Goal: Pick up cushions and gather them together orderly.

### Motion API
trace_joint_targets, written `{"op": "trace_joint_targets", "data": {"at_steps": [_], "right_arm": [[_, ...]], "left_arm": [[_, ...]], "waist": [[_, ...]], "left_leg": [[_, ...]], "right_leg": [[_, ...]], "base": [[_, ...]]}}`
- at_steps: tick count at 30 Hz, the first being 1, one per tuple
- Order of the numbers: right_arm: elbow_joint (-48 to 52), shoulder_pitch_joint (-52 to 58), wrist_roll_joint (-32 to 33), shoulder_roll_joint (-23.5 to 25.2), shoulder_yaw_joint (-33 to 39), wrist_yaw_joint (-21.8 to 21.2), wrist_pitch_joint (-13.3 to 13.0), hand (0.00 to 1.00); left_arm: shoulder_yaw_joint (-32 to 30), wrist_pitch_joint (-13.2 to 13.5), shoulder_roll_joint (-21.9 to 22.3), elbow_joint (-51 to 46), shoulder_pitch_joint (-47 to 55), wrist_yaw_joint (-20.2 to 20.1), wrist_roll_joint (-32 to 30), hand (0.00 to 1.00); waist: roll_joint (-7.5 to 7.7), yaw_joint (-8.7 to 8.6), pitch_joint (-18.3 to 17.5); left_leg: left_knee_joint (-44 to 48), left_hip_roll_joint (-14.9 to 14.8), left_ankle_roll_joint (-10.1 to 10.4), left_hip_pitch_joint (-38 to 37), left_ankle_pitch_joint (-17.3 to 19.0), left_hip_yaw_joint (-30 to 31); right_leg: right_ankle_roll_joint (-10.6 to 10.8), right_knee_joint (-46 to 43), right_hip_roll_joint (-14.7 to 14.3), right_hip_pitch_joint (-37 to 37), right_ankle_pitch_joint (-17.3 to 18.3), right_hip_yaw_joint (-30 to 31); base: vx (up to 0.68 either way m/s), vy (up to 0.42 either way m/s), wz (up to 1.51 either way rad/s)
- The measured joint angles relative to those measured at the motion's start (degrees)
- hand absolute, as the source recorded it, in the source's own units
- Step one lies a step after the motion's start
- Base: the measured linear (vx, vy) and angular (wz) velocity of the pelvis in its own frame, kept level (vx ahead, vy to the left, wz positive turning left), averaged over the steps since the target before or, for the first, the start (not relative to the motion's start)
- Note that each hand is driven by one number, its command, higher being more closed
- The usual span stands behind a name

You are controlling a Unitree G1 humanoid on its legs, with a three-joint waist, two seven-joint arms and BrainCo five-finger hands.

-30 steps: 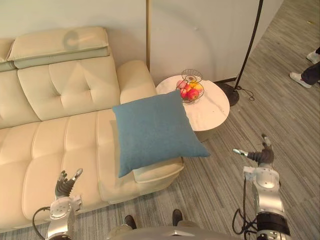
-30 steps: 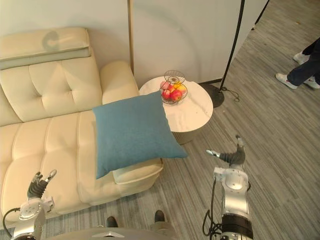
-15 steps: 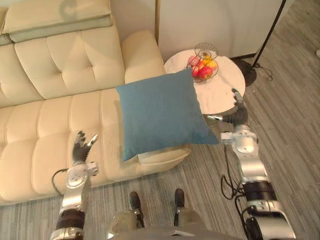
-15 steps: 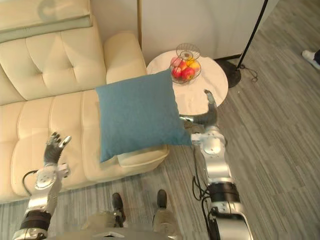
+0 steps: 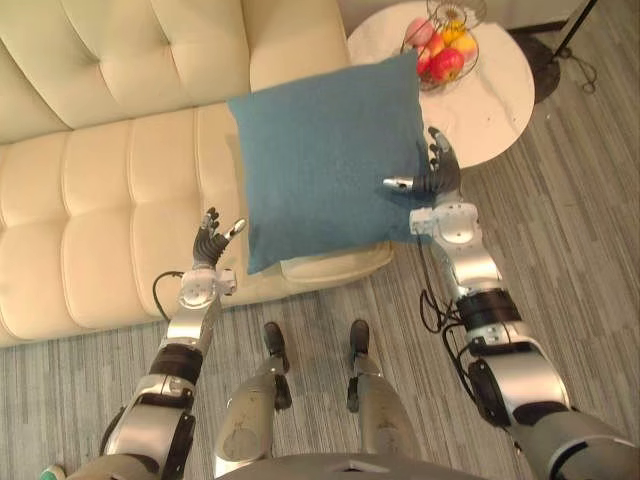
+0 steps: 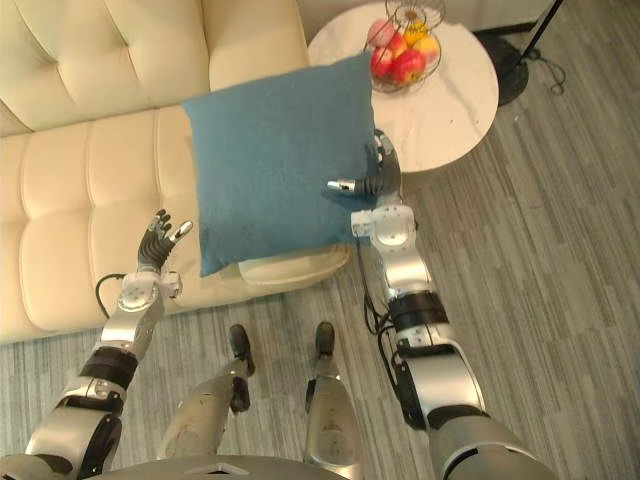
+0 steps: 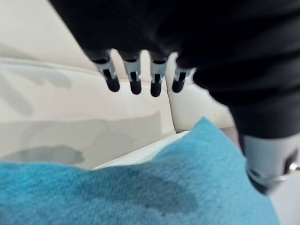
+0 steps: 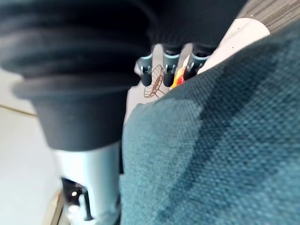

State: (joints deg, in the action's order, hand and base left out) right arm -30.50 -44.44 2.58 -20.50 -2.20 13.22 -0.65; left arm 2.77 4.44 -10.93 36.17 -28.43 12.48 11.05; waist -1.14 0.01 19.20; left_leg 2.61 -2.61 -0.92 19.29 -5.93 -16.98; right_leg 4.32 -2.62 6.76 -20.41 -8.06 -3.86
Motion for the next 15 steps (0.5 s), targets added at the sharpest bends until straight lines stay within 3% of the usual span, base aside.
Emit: {"op": "trace_joint_targets", "data": {"at_steps": [8, 15], "right_arm": [[0.29, -1.90, 1.80, -0.01, 0.42, 2.66, 1.94, 0.00], [0.54, -0.17, 1.81, 1.76, 1.97, 4.53, 2.15, 0.00]], "left_arm": [[0.79, -1.50, -0.09, 0.76, -4.13, 2.53, -0.02, 0.00], [0.72, -1.97, 0.05, 0.72, -4.34, 3.85, -0.03, 0.00]], "waist": [[0.03, 0.17, 1.36], [0.04, 0.57, 1.36]], "left_leg": [[-0.17, -0.44, 0.16, 2.75, -1.43, -0.05], [-1.78, -1.11, 1.16, 2.51, -2.47, -0.53]], "right_leg": [[-0.41, -3.33, -0.13, -4.33, 0.30, 0.12], [-0.96, -4.95, -0.50, -5.78, 0.80, 0.11]], "base": [[-0.03, -0.010, 0.01], [0.00, -0.007, -0.01]]}}
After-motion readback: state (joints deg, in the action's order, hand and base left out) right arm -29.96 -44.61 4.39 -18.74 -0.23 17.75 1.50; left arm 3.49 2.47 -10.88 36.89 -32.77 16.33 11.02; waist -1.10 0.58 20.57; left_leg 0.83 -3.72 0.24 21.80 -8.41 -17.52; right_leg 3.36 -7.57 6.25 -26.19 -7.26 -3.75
